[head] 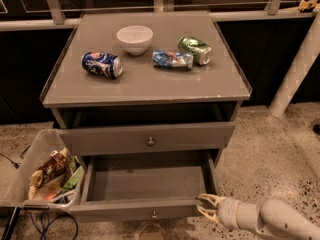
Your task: Open middle drawer
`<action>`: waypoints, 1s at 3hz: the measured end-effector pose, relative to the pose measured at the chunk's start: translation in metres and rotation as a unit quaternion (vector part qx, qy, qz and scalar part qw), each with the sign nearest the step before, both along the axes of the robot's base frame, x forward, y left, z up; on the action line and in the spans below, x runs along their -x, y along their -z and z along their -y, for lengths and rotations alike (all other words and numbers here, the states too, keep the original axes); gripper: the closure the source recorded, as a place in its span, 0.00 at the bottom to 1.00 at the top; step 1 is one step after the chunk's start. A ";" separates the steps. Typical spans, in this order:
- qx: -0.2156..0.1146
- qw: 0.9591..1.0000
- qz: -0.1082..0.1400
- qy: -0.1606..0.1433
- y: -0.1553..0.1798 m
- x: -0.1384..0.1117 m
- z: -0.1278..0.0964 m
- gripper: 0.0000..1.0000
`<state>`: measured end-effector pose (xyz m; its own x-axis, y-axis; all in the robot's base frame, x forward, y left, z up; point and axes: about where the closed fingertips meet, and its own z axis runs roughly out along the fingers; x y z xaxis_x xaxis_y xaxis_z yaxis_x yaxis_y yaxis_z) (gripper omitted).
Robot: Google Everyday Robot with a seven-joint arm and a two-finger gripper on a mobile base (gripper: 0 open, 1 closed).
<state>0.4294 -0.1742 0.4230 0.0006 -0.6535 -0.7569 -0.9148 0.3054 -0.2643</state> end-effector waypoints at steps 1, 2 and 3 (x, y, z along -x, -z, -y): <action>0.000 1.000 0.001 0.002 -0.001 0.003 0.001 0.82; 0.000 1.000 0.001 0.002 -0.003 0.003 0.001 0.59; 0.000 1.000 0.001 0.002 -0.003 0.003 0.001 0.36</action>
Offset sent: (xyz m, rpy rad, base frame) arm -0.0035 -0.0009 0.0002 -0.0002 -0.0016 -0.0036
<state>0.4259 -0.1751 0.4261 -0.0006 -0.6536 -0.7568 -0.9133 0.3086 -0.2658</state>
